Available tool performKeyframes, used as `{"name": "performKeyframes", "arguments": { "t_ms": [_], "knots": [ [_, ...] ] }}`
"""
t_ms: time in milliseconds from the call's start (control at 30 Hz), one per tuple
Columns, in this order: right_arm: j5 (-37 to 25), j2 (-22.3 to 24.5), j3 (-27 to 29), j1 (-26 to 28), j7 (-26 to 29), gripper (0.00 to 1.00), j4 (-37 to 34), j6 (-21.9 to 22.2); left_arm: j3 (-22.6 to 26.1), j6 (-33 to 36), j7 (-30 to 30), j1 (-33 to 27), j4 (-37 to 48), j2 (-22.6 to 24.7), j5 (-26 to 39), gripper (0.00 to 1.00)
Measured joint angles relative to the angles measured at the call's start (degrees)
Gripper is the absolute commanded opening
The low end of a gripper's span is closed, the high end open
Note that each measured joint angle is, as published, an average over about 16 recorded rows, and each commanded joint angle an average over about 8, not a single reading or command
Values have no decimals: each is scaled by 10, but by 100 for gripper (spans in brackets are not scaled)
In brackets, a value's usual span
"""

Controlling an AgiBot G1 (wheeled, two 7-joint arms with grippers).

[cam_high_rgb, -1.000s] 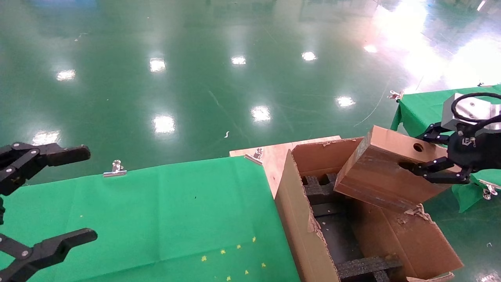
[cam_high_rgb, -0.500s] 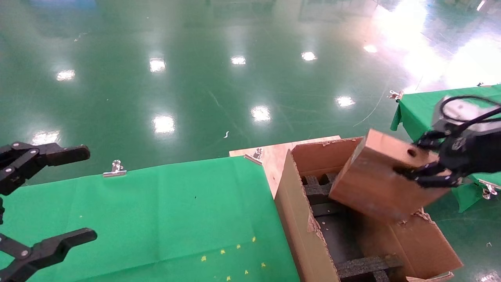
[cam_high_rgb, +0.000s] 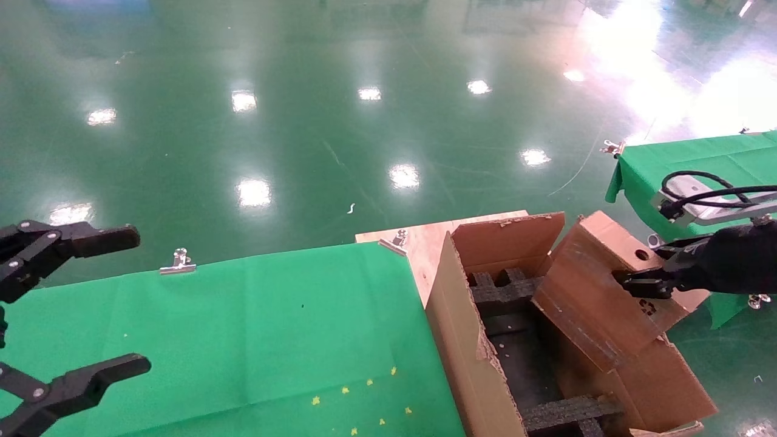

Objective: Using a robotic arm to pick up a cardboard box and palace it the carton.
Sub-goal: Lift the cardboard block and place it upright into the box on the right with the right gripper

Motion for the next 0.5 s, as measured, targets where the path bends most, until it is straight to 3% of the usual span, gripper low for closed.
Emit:
{"name": "performKeyframes", "arguments": {
  "t_ms": [233, 500],
  "knots": [
    [-47, -8, -21, -27, 122, 0, 10, 36, 0, 0, 0, 0, 0, 0, 0, 100],
    [-88, -27, -41, -53, 208, 0, 11, 61, 0, 0, 0, 0, 0, 0, 0, 100]
  ]
}}
